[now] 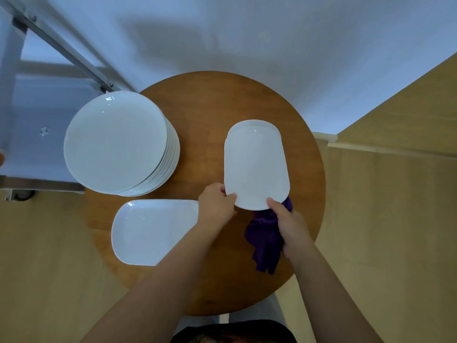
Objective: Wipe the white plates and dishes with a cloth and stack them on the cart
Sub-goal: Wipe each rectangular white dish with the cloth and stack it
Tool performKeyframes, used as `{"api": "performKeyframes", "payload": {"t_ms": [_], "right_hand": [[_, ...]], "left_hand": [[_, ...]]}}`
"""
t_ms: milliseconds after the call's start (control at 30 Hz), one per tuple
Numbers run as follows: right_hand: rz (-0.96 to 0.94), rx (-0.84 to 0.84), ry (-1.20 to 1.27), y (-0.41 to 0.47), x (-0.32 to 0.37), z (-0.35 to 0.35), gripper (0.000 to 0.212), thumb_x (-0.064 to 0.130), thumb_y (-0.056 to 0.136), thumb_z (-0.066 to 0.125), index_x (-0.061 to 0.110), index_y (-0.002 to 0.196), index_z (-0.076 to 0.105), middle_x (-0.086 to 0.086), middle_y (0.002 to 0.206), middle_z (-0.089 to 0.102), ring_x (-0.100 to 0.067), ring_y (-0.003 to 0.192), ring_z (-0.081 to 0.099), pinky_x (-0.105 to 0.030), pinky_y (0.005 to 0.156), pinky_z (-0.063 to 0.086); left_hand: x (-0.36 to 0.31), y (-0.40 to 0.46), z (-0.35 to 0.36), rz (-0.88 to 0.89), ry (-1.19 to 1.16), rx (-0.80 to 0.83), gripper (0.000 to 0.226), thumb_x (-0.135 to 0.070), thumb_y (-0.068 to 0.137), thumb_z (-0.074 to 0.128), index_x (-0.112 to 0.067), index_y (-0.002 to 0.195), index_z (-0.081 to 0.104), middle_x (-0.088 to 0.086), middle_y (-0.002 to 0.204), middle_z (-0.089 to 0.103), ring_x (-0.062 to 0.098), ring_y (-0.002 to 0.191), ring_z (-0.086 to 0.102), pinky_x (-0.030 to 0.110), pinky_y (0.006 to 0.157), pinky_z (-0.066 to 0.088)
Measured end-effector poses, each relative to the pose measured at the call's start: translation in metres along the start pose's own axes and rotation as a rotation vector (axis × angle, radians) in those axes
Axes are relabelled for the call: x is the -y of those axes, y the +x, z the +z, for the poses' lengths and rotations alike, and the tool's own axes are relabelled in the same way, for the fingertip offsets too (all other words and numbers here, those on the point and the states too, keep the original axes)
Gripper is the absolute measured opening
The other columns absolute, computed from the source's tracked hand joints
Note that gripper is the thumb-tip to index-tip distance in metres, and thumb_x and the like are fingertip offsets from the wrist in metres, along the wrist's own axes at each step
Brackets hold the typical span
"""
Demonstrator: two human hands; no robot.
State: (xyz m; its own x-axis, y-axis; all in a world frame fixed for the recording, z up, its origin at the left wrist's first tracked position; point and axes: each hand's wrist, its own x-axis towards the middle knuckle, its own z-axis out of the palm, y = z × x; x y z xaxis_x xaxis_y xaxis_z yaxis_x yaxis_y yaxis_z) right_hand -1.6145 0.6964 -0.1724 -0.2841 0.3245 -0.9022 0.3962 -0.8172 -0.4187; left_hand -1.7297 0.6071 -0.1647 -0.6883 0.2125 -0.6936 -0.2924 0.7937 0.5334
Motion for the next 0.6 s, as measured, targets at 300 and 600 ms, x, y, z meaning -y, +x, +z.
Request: {"api": "performKeyframes", "payload": {"t_ms": [300,600], "right_hand": [[0.009,-0.077,-0.061,0.003,0.001,-0.014,0.021,0.029,0.079,0.070,0.017,0.096,0.064,-0.009,0.087,0.067,-0.027,0.080,0.064,-0.036,0.068,0.053],[-0.114,-0.153,0.012,-0.017,-0.006,-0.001,0.017,0.026,0.080,0.069,0.019,0.095,0.063,-0.005,0.085,0.066,-0.022,0.076,0.064,-0.029,0.057,0.052]], "left_hand": [[-0.009,0.034,0.008,0.121,0.639,0.025,0.036,-0.016,0.096,0.052,-0.005,0.128,0.041,0.014,0.122,0.057,0.027,0.105,0.060,0.031,0.084,0.049],[0.015,0.019,-0.016,0.297,0.587,-0.014,0.054,-0.031,0.097,0.048,-0.014,0.144,0.030,0.010,0.138,0.047,0.026,0.125,0.046,0.036,0.097,0.042]]}}
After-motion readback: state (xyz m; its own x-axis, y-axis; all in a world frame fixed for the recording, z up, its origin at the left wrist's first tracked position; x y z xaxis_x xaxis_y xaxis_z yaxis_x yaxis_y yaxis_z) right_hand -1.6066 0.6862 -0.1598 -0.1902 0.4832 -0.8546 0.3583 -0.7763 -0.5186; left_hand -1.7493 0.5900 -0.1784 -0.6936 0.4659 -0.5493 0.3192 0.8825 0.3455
